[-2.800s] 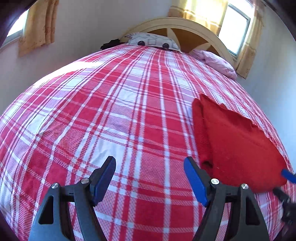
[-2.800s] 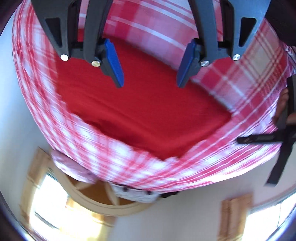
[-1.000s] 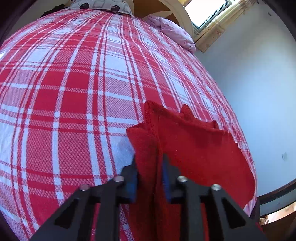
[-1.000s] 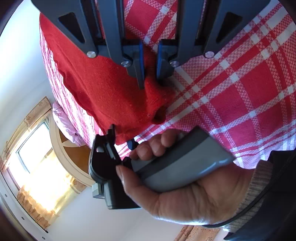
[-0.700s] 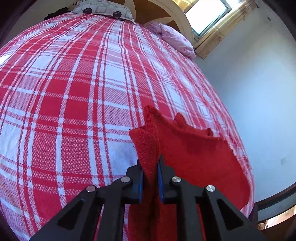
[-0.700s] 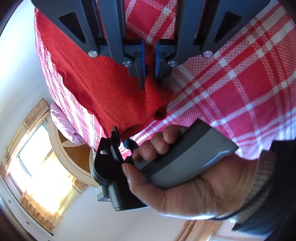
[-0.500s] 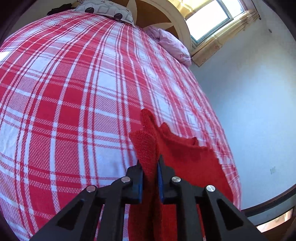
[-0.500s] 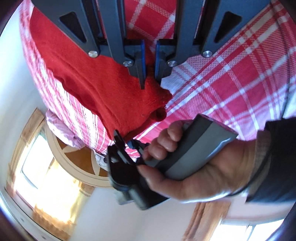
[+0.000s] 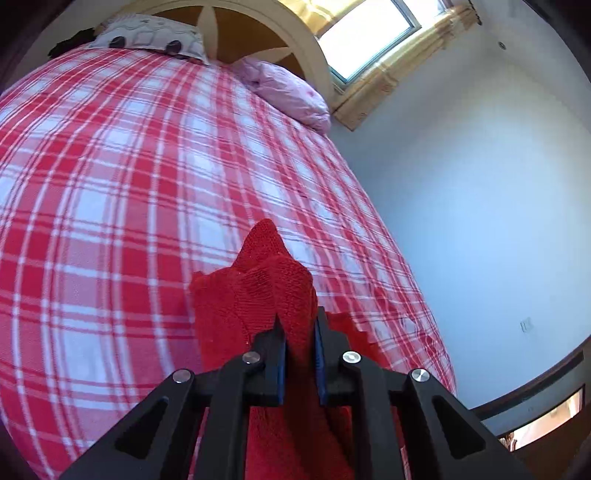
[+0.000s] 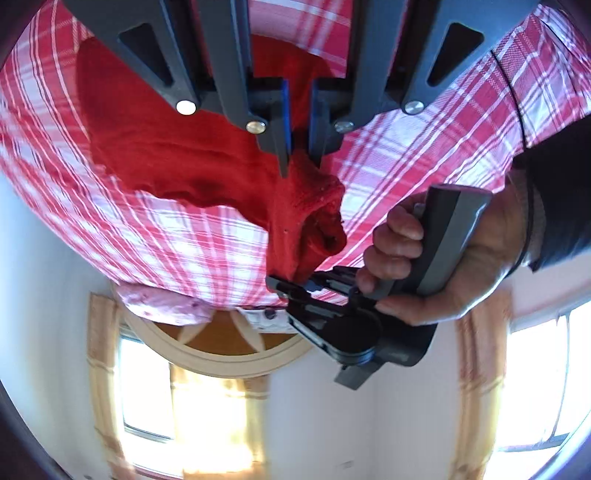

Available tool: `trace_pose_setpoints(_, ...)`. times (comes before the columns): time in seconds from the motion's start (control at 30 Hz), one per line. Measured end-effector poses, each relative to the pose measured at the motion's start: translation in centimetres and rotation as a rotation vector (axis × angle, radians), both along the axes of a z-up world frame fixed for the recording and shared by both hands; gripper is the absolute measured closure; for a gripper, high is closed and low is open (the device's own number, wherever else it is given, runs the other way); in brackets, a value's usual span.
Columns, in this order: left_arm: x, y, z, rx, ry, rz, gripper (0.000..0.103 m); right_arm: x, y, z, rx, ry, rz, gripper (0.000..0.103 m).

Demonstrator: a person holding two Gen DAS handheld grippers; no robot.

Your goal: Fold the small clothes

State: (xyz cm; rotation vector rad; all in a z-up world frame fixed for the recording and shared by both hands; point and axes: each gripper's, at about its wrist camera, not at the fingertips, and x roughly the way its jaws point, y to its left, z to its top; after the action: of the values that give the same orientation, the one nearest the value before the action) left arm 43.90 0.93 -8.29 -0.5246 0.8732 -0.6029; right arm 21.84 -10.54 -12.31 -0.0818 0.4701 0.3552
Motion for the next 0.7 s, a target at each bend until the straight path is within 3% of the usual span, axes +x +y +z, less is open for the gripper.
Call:
trace_pose_setpoints(0.37, 1.5, -9.8, 0.2, 0.042, 0.015, -0.146, 0.091, 0.6, -10.0, -0.4, 0.233, 0.081, -0.161, 0.094)
trace_pose_setpoints(0.7, 2.1, -16.0, -2.7, 0.110, 0.070, -0.234, 0.091, 0.5, -15.5, -3.1, 0.356, 0.173, -0.277, 0.094)
